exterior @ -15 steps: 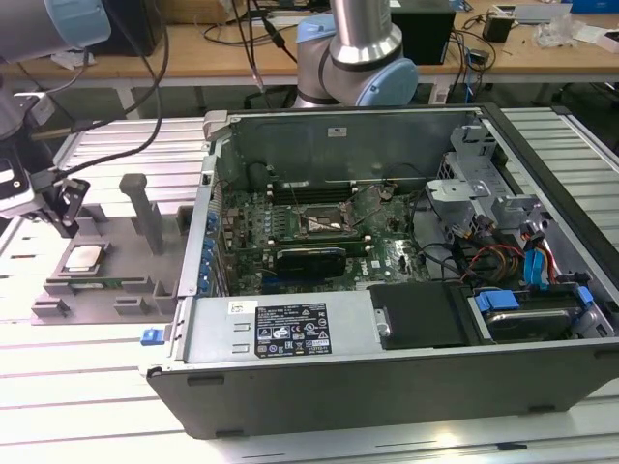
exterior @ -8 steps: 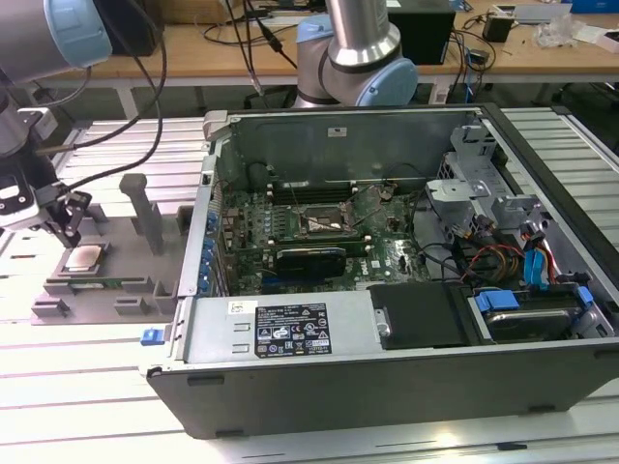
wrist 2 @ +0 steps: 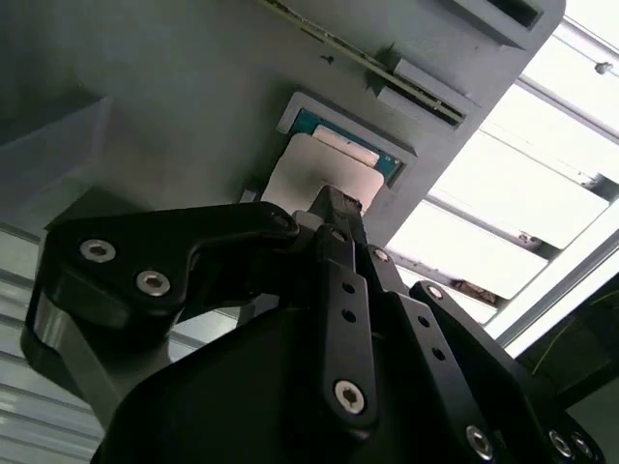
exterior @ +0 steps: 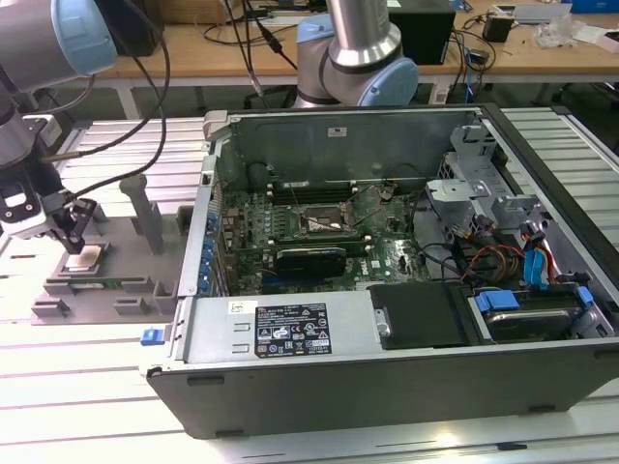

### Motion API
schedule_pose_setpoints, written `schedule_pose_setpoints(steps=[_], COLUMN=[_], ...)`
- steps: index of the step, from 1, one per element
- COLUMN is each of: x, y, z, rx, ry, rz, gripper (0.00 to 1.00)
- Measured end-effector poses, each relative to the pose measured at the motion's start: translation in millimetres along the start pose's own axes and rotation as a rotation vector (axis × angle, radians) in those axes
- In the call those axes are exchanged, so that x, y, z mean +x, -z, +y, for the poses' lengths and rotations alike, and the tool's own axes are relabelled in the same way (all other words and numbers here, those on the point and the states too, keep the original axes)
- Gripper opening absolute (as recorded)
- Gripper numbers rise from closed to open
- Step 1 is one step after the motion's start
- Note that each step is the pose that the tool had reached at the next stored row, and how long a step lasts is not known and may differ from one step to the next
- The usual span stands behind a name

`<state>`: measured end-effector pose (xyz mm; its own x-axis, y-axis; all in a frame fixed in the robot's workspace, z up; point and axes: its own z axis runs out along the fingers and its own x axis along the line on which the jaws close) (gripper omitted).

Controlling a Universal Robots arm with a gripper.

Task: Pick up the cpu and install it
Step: 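Pick up the cpu and move it towards the insertion slot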

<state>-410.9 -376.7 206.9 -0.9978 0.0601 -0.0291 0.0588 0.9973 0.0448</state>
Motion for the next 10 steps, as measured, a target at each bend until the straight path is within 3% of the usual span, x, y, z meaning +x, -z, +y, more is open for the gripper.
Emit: schedule_pose_setpoints(steps=[3,7,8,10], x=[-3.1,-3.1,-3.1,-3.2], y=[-5.2,-5.6,-5.6,-5.6], z=[-1.6,-2.2,-2.2,-2.2], rx=[0.0002,0.0002,0.0002,0.0002], ry=[0.005,0.005,0.005,0.005], rz=[0.0007,0.0006,0.0006,0.0006], gripper=[0.11,0.11,0.24,0.36])
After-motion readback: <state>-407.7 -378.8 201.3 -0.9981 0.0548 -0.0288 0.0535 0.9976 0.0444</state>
